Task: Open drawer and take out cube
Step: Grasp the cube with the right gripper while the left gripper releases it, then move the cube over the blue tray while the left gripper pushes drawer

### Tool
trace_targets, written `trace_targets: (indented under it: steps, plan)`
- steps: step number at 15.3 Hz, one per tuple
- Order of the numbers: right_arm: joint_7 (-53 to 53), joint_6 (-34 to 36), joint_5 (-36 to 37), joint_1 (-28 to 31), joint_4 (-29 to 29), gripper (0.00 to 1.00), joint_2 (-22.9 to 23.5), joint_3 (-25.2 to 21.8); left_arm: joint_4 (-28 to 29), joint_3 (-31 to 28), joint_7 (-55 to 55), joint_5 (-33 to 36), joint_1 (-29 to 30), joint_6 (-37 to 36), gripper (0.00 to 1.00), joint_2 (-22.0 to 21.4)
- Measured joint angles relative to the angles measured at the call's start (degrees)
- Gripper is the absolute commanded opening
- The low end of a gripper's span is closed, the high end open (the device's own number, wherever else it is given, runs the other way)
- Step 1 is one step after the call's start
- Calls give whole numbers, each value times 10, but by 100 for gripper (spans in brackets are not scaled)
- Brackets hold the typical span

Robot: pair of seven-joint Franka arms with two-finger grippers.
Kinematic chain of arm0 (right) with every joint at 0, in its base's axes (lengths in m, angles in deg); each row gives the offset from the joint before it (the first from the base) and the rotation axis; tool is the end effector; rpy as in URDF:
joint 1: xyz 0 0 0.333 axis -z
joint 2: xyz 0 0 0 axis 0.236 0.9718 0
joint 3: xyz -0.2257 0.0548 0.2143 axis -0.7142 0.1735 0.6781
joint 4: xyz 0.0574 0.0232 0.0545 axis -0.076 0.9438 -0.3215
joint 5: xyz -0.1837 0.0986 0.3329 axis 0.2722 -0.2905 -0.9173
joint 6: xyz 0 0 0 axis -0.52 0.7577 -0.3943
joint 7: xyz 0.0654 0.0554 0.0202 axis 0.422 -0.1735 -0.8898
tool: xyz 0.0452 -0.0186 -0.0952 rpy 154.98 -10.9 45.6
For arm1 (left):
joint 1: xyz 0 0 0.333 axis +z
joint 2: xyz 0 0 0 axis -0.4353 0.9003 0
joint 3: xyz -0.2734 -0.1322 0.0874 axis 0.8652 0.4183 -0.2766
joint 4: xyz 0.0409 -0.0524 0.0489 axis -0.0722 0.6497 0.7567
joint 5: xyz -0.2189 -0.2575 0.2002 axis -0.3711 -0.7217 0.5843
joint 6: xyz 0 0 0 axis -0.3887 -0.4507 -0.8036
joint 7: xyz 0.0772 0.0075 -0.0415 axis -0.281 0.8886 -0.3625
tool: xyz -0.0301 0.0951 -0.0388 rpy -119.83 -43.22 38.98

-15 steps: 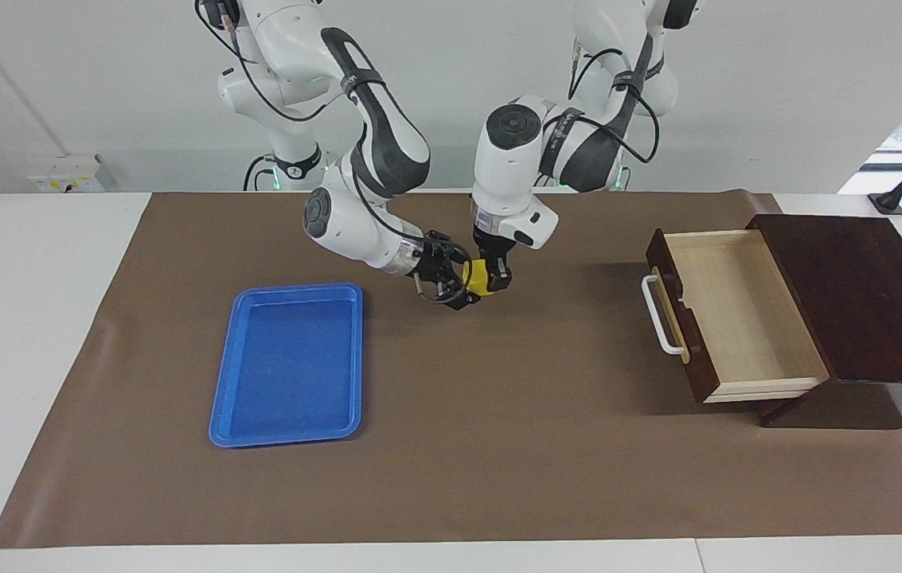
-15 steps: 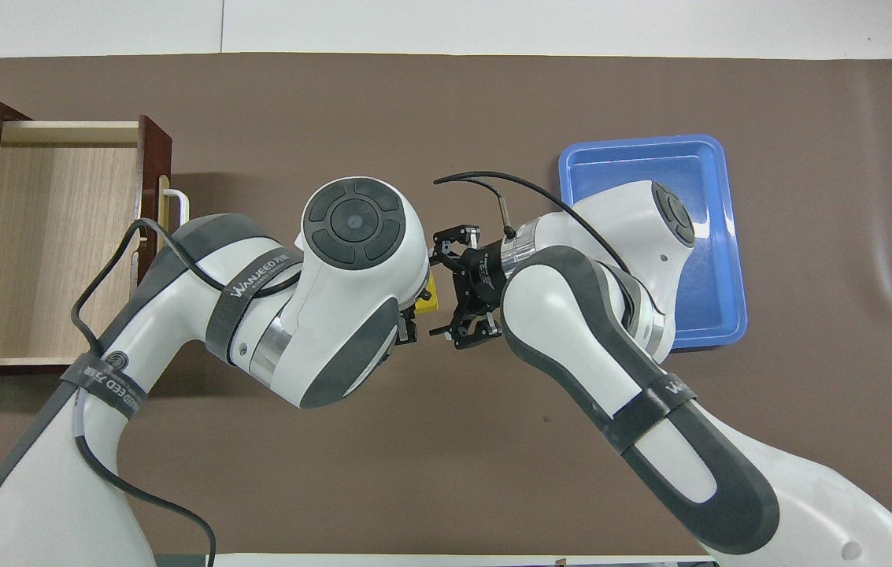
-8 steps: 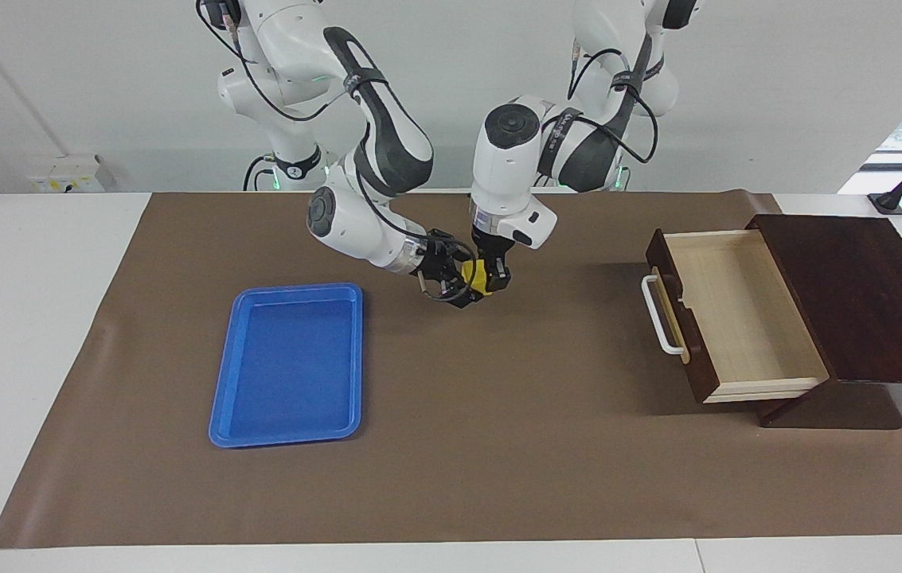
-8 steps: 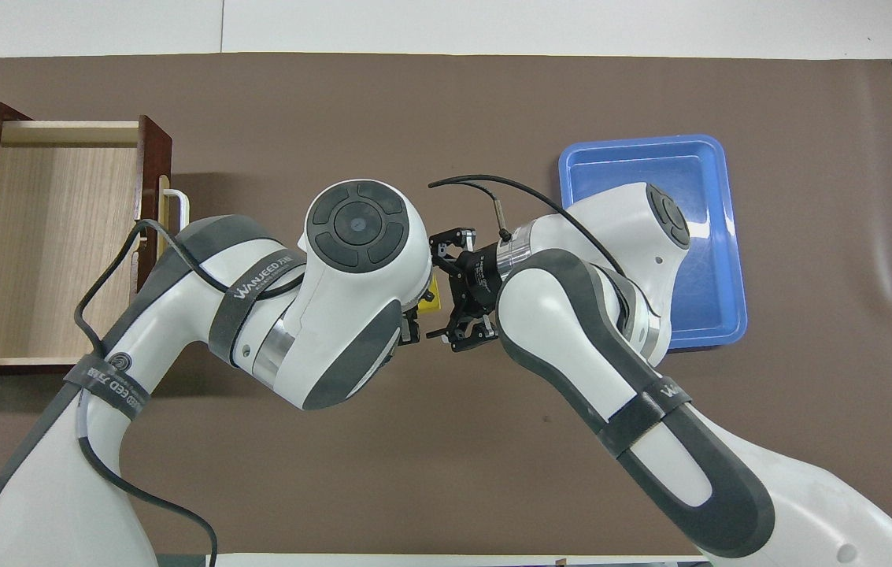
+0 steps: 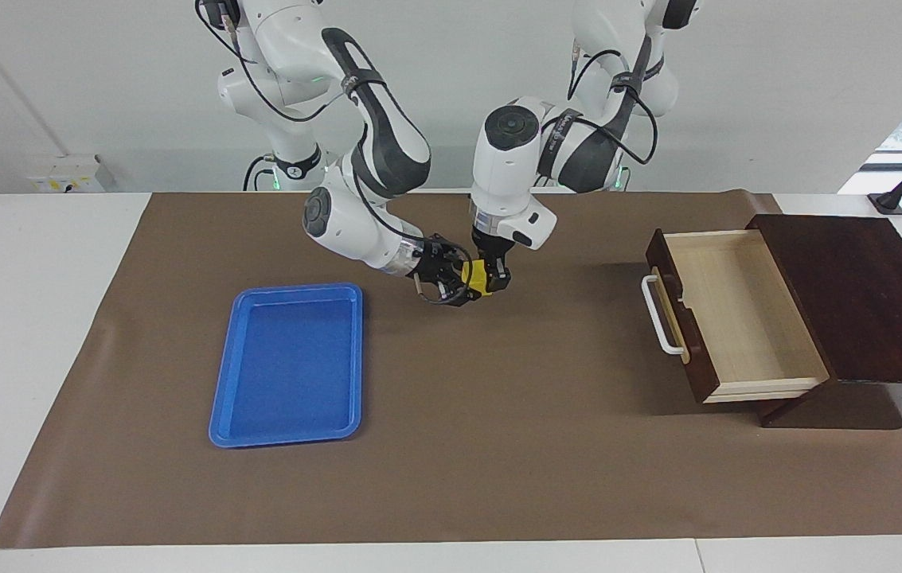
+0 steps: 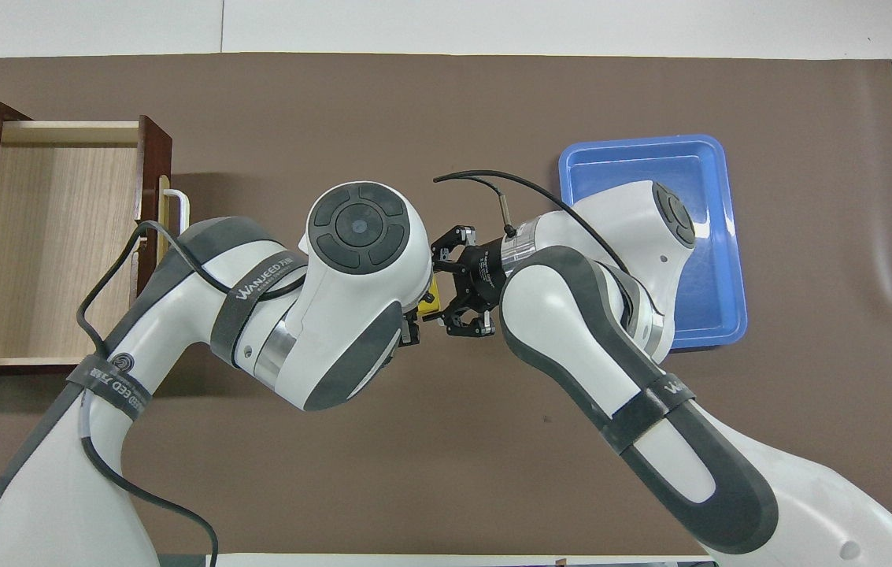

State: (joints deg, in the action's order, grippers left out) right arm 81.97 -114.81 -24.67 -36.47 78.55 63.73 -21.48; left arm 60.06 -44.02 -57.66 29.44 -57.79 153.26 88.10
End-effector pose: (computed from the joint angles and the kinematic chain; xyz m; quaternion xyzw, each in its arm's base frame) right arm 0.5470 0.3106 0.3679 -0.7037 0.6048 0.2894 0.2351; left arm 0.4873 -0.3991 0.4414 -0.6716 -0.7407 0.0152 0.0051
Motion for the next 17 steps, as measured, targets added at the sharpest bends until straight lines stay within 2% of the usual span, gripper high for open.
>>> trace_targets:
  steps: [2,3,4,5,9,13,17]
  plan:
    - [0,0,0,0,0,0,0,0,0,0,0,0,0,0,0,0]
    - [0,0,0,0,0,0,0,0,0,0,0,0,0,0,11,0]
    - [0,0,0,0,0,0,0,0,0,0,0,0,0,0,70,0]
    - [0,0,0,0,-1,0,0,0,0,0,0,0,0,0,100,0]
    - [0,-1,-1,0,-13,0,3,1,-4,-7,-4,5,9,-11,100,-5]
    - [-2,22,-1,12,-17,0,4,-4,-11,-19,53,29,85,-24,100,-11]
    - [-12,72,4,66,-37,0,3,-6,-7,-22,162,34,160,-26,100,-11]
